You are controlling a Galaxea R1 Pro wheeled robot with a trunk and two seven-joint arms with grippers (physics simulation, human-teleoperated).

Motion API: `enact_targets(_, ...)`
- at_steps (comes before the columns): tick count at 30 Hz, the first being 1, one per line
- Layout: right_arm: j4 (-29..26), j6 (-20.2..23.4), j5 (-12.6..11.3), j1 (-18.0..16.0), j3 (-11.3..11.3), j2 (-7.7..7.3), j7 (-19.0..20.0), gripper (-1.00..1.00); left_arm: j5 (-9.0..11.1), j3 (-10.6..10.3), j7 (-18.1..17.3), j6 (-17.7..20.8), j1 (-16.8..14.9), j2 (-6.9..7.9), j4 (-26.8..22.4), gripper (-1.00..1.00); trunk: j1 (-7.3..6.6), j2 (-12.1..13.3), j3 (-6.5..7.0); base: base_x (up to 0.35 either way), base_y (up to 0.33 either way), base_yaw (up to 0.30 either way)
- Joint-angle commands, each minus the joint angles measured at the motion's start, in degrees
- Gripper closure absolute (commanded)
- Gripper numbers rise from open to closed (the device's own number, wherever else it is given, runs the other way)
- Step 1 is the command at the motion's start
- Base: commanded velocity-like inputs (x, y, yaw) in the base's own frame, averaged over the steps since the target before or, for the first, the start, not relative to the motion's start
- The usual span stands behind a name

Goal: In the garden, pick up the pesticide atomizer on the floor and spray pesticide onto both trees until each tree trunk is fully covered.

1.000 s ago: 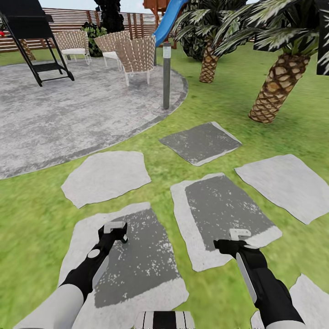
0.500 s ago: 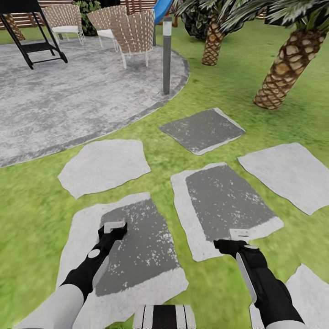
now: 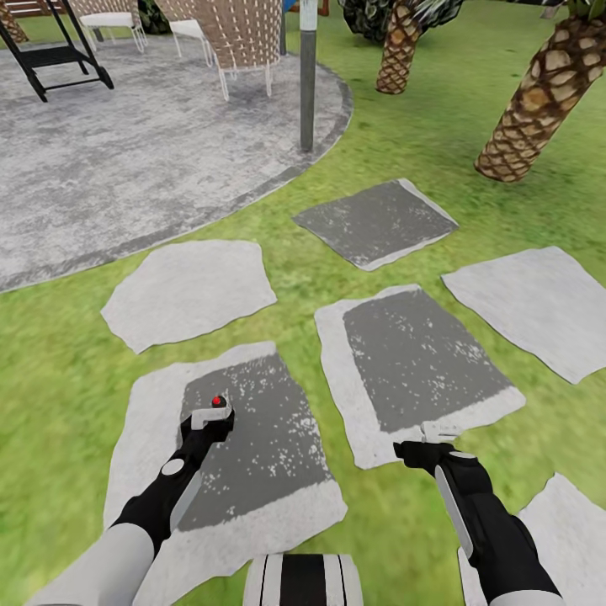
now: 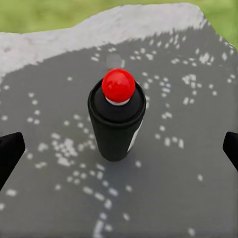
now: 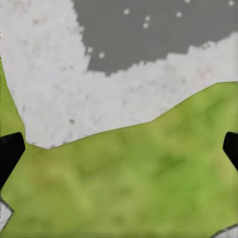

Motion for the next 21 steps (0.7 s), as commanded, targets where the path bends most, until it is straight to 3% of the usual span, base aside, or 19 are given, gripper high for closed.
enact_targets(1, 0.0, -0.01, 0.0, 0.0, 0.0, -0.02, 0.0, -1.0, 0.0, 0.0, 0.0, 0.0, 0.0, 0.01, 0.0, -1.0, 0.0, 0.0, -0.01, 0.0, 0.0, 0.0)
enact_targets(5, 0.0, -0.01, 0.0, -0.02, 0.0, -0.02, 0.0, -1.0, 0.0, 0.0, 0.0, 0.0, 0.0, 0.01, 0.0, -1.0, 0.0, 0.0, -0.04, 0.0, 0.0, 0.007)
enact_targets(14, 0.0, -0.03, 0.0, -0.01, 0.0, 0.02, 0.0, -1.0, 0.0, 0.0, 0.0, 0.0, 0.0, -0.05, 0.0, -1.0, 0.0, 0.0, -0.32, 0.0, -0.095, 0.17)
enact_targets(21, 0.0, -0.03, 0.0, -0.01, 0.0, -0.01, 0.0, -1.0, 0.0, -0.07, 0.0, 0.0, 0.0, -0.05, 0.0, -1.0, 0.0, 0.0, -0.34, 0.0, -0.025, 0.023)
